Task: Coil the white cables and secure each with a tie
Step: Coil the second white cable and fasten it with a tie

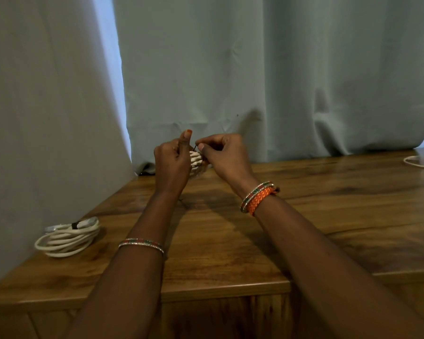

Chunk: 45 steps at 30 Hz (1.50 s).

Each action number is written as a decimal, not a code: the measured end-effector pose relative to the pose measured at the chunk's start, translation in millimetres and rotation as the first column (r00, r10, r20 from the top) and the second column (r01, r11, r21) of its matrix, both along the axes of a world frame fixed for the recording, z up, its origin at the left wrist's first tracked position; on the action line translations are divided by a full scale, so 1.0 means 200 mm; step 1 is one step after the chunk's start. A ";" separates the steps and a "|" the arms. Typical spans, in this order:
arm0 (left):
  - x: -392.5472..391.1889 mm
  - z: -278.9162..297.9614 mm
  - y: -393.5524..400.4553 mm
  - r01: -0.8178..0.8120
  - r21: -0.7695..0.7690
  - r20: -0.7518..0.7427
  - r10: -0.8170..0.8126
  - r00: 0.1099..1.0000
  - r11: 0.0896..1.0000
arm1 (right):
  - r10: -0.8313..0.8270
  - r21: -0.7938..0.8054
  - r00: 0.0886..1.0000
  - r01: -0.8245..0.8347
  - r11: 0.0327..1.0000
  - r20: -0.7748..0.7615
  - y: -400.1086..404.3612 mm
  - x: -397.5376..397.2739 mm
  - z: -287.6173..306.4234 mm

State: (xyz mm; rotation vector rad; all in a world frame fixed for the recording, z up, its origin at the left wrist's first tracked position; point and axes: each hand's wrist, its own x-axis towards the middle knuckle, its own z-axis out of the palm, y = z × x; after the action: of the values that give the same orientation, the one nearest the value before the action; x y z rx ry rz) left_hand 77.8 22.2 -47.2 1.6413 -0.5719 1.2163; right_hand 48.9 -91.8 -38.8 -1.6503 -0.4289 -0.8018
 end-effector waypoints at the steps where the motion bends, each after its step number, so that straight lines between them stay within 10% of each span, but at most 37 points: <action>1: 0.00 0.00 0.00 -0.001 -0.002 -0.003 0.001 1.000 1.000 | 0.003 -0.001 1.000 -0.003 1.000 0.000 0.00 0.00 0.00; 45: -0.03 -0.01 0.00 -0.068 0.090 -0.005 0.069 0.998 0.994 | 0.019 -0.082 1.000 -0.021 0.996 -0.021 0.00 -0.01 -0.01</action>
State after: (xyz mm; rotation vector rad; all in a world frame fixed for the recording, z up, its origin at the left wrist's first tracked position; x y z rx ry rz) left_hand 72.5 22.0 -48.3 1.7531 -0.5768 1.2487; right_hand 46.0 -92.5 -41.5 -1.7265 -0.4686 -0.7608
